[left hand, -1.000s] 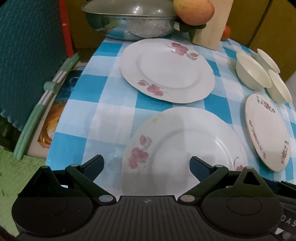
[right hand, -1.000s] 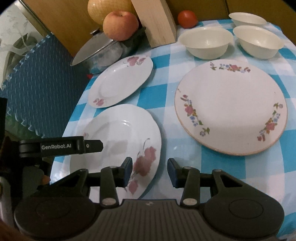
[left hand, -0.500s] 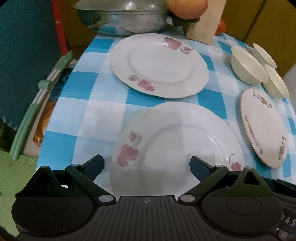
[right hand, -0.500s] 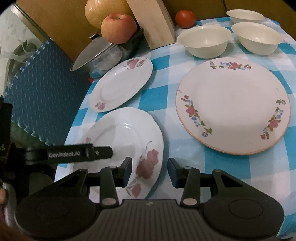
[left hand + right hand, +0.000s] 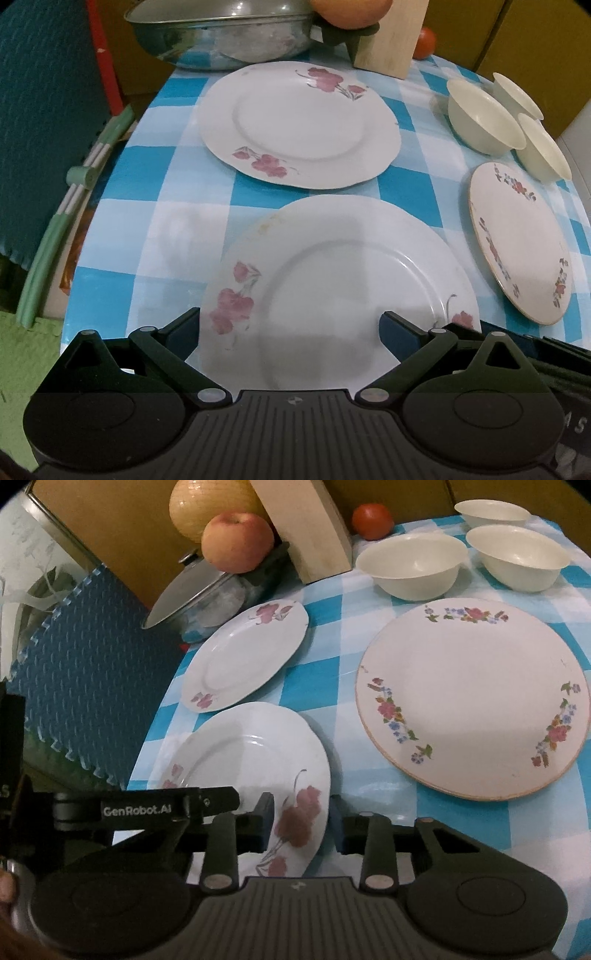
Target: Organize plates and bowls
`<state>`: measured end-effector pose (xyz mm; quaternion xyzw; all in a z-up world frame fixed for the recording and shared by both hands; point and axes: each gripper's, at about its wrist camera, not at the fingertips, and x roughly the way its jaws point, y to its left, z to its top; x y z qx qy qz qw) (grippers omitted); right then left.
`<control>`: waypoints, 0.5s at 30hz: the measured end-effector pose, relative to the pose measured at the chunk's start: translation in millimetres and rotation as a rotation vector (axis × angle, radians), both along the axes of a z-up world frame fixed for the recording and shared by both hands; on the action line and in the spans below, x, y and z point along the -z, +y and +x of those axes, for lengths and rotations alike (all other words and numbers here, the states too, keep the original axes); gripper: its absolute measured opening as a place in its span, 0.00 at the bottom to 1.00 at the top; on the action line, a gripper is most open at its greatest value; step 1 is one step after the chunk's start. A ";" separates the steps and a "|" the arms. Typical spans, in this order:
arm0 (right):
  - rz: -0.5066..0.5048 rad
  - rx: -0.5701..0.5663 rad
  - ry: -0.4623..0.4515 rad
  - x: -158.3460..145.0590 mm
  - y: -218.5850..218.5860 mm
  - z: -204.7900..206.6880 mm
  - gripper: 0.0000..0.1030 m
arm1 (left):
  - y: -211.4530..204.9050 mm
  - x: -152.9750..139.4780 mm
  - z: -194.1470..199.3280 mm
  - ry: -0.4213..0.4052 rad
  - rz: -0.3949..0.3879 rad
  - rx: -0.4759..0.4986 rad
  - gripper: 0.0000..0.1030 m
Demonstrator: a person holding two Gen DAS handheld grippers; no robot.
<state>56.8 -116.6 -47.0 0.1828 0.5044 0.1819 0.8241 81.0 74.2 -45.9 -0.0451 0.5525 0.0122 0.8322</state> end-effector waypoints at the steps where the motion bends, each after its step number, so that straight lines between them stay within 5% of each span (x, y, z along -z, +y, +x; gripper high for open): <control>1: -0.001 -0.001 -0.002 0.0 0.1 -0.3 0.29 | 0.0 0.0 -0.3 0.000 0.001 0.001 0.98; 15: -0.028 -0.020 -0.055 -4.3 2.0 -4.9 0.28 | -3.1 -1.6 -5.5 -0.017 0.014 0.001 0.97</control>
